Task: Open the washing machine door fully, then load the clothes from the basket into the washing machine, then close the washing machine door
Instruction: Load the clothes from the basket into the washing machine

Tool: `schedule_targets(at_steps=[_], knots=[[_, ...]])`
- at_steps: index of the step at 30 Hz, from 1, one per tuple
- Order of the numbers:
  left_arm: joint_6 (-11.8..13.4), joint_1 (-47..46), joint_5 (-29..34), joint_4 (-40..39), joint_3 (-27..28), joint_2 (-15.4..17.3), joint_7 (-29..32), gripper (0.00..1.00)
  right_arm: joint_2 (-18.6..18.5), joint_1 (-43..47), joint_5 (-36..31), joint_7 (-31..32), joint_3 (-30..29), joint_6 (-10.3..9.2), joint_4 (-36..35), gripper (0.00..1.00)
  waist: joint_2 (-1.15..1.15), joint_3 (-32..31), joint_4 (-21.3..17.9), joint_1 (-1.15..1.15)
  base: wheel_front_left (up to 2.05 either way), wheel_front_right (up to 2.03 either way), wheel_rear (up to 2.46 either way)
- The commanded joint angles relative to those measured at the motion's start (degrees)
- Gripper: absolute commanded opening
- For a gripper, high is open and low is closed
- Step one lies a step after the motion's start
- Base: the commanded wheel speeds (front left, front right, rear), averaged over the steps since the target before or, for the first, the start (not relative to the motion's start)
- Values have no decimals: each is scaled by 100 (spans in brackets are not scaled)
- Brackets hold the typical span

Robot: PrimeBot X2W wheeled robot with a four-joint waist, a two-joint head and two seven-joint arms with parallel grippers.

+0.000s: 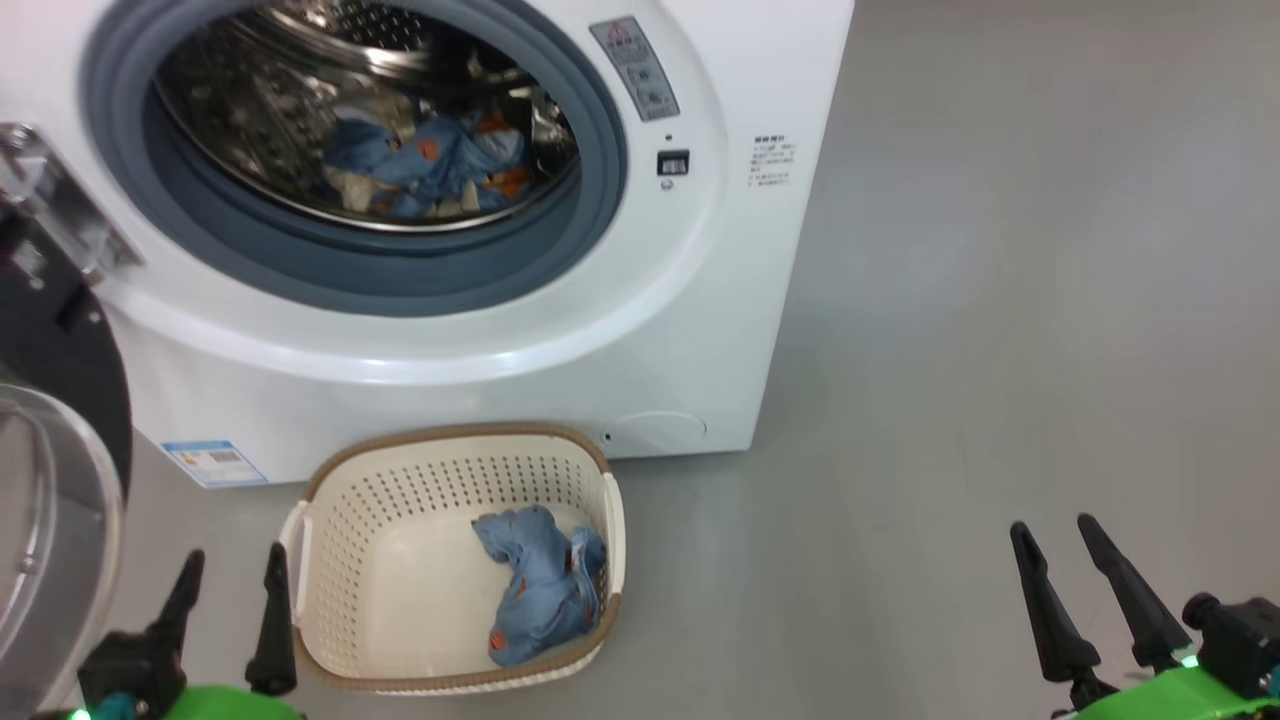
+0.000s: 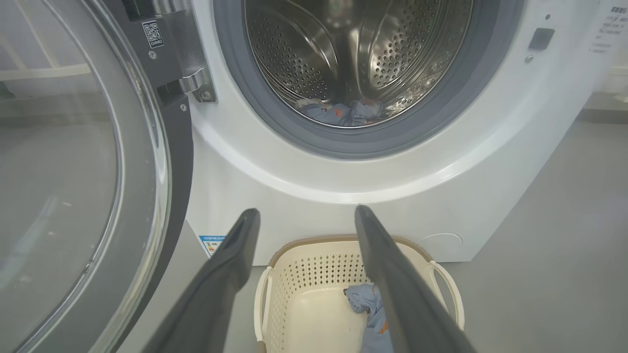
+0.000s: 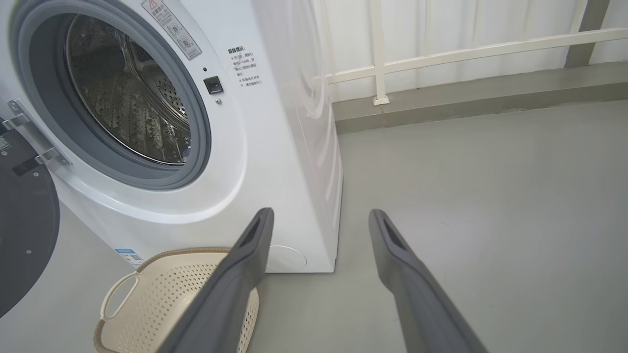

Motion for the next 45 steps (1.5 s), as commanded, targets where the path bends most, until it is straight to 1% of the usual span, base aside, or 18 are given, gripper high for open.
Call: schedule_targets(at_steps=[1,8,15,27,37,45], knots=[[-12,72,-50,-213,152,106,-37,100,-131,78,128,-28,79,9,-121,100,0,-304,130,0,0,0,0],[-12,547,-106,-465,168,99,-37,100,-146,344,125,-28,18,9,-135,100,0,-525,178,0,0,0,0],[-13,895,-123,-787,235,80,-37,100,-127,502,112,-28,-109,9,-169,100,0,-593,229,0,0,0,0],[-13,997,-113,-973,278,27,-37,100,-79,459,87,-28,-139,9,-198,100,0,-547,211,0,0,0,0],[-13,736,-179,-903,156,0,-37,100,-53,198,94,-28,-153,9,-226,100,0,-204,213,0,0,0,0],[-13,287,-292,-532,-141,-15,-37,100,26,-181,86,-28,-206,9,-289,100,0,365,173,0,0,0,0]])
